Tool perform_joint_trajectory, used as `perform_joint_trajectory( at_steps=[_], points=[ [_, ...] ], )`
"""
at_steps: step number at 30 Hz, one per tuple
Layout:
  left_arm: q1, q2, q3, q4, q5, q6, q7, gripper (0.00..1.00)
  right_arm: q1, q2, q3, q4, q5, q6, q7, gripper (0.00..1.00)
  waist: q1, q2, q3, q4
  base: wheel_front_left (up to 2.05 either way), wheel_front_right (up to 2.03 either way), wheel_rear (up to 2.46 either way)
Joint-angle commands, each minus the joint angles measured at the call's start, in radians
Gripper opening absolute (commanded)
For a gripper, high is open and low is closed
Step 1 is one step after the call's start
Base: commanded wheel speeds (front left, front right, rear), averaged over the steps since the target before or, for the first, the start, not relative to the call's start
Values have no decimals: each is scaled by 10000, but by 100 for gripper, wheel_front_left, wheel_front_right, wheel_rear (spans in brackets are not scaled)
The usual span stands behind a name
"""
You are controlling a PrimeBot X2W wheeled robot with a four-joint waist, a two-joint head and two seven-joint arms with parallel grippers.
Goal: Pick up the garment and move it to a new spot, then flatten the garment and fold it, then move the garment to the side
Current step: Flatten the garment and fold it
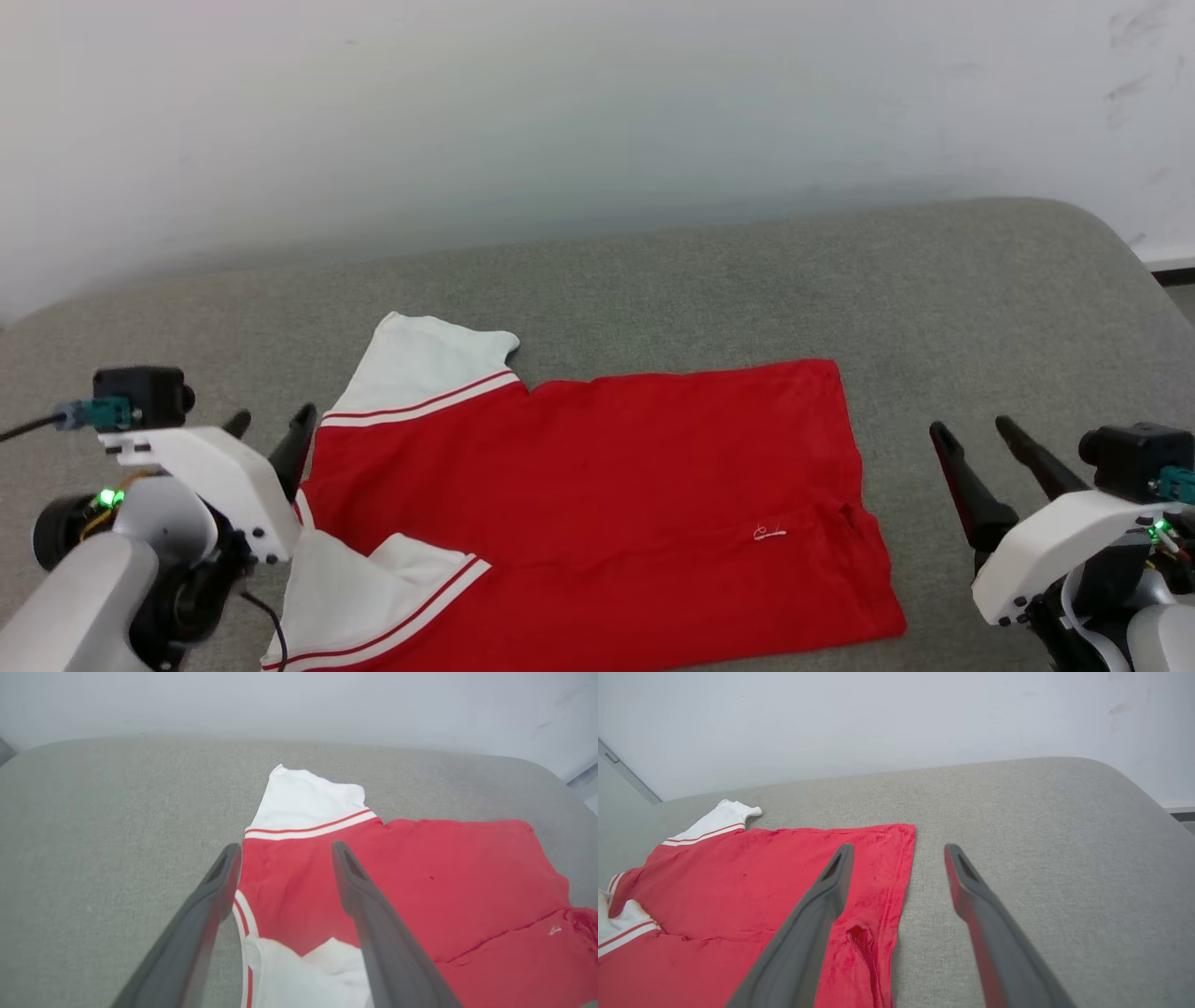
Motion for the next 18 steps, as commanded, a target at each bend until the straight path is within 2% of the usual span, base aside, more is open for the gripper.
perform_joint_trajectory(
  at_steps=[1,7,11,13,18],
  points=[
    [-163,-5,54,4,56,18,-74,100,-182,69,-21,-83,-77,-4,-72,100,0,-1,225,-162,0,0,0],
    [-1822,-57,431,656,406,-134,-577,100,-777,428,29,-1056,-508,-4,-774,100,0,-1,1540,-752,0,0,0],
    [-3144,65,514,1304,490,-468,-358,100,-1239,571,-2,-1546,-686,-4,-936,100,0,-1,2600,-1108,0,0,0],
    [-3804,184,488,1581,503,-656,-46,100,-1406,671,-18,-1655,-756,-4,-907,100,0,-1,3067,-1287,0,0,0],
    [-5184,594,163,2032,198,-1307,1735,100,-1693,907,-18,-1855,-799,-4,-1029,100,0,-1,4012,-1688,0,0,0]
  ],
)
